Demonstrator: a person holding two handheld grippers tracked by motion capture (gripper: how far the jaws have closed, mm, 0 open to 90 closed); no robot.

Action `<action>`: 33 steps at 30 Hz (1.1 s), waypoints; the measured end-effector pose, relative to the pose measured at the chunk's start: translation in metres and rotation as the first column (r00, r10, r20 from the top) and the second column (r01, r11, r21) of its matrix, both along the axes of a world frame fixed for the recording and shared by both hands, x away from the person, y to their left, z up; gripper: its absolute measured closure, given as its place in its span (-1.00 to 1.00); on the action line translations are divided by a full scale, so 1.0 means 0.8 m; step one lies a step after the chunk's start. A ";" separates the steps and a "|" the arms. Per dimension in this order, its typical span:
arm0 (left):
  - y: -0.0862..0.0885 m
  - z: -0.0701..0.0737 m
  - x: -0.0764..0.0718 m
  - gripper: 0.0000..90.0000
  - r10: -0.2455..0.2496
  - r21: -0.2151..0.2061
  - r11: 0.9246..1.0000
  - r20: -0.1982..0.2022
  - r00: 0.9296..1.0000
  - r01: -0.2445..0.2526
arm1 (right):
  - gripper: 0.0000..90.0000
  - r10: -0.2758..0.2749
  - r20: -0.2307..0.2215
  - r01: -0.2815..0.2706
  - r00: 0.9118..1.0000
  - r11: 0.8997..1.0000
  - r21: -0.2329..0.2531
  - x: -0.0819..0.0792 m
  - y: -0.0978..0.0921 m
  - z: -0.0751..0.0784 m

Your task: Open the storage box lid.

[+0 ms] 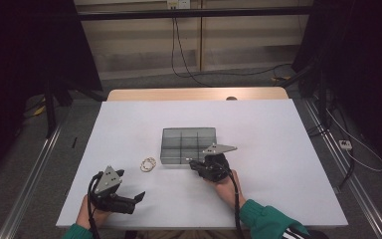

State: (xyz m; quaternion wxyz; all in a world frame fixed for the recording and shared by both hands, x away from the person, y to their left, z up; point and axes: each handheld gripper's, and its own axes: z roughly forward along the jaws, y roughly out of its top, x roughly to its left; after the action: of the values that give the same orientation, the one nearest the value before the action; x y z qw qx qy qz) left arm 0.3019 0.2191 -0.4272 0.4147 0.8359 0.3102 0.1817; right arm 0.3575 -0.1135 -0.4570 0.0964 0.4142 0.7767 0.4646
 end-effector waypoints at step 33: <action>-0.003 0.002 0.003 -1.00 -0.003 -0.012 1.000 0.002 1.000 0.003 | 0.92 0.009 0.054 -0.010 0.998 1.000 0.014 0.001 -0.003 0.017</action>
State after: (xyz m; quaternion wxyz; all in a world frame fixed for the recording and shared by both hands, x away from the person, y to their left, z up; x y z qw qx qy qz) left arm 0.3040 0.2166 -0.4252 0.4201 0.8338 0.3096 0.1799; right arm 0.3583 -0.1162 -0.4435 0.1120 0.3984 0.7724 0.4818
